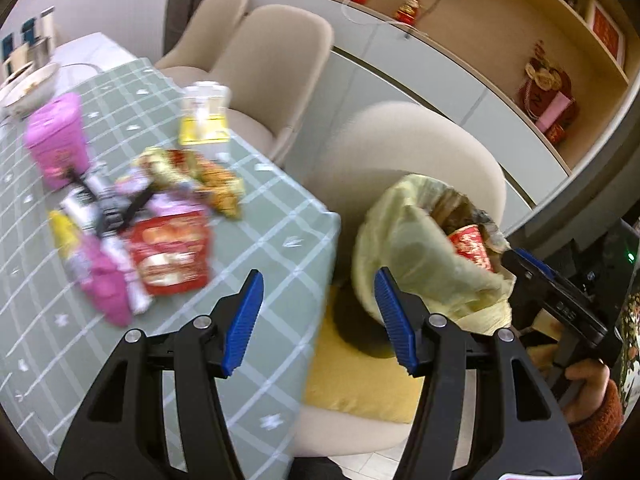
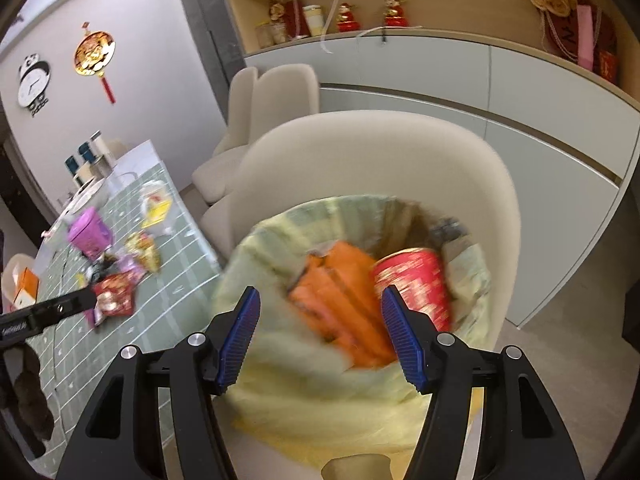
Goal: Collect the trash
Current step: 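Move both tools back from the bin toward the table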
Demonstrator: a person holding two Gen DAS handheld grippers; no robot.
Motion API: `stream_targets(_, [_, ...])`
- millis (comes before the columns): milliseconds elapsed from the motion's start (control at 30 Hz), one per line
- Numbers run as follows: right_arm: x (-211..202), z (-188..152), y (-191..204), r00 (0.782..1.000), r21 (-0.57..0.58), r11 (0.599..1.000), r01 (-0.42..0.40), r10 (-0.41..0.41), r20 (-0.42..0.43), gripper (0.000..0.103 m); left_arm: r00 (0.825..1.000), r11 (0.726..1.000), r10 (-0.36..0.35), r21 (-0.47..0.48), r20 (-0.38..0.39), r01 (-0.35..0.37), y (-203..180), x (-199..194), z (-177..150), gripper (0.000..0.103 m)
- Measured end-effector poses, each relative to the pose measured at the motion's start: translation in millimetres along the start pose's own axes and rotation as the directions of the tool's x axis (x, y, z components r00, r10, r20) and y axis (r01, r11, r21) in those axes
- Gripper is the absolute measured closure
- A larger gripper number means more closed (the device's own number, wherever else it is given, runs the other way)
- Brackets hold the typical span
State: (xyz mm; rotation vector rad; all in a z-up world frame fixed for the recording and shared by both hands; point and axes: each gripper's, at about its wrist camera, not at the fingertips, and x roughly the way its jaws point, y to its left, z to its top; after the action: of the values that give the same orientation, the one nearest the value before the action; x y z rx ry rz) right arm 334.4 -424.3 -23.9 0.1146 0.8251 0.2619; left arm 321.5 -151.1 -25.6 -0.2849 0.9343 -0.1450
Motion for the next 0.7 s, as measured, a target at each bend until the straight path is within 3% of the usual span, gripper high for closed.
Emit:
stream_targets(233, [-27.9, -19.0, 69.4, 0.996, -0.019, 0.998, -0.058, 0.060, 0.073, 0.043, 0.992, 0.992, 0.099, -0.085, 0.082, -0.092, 91.7, -49.1, -7.3, 0.048])
stream_targets(367, [-34.3, -29.4, 108.7, 0.994, -0.045, 0.997, -0.065, 0.069, 0.083, 0.043, 0.987, 0.985, 0.120, -0.137, 0.110, -0.104, 142.9, -65.4, -14.3, 0.048])
stream_targets(467, [-32.9, -35.1, 135.7, 0.995, -0.078, 0.995, -0.056, 0.061, 0.074, 0.043, 0.988, 0.987, 0.100, -0.139, 0.119, -0.083, 166.1, -70.5, -17.0, 0.044])
stream_targets(700, [-23.9, -42.2, 173.5, 0.998, -0.087, 0.996, -0.033, 0.038, 0.054, 0.043, 0.999, 0.978, -0.011, -0.206, 0.040, 0.019, 193.1, -41.8, -14.9, 0.044])
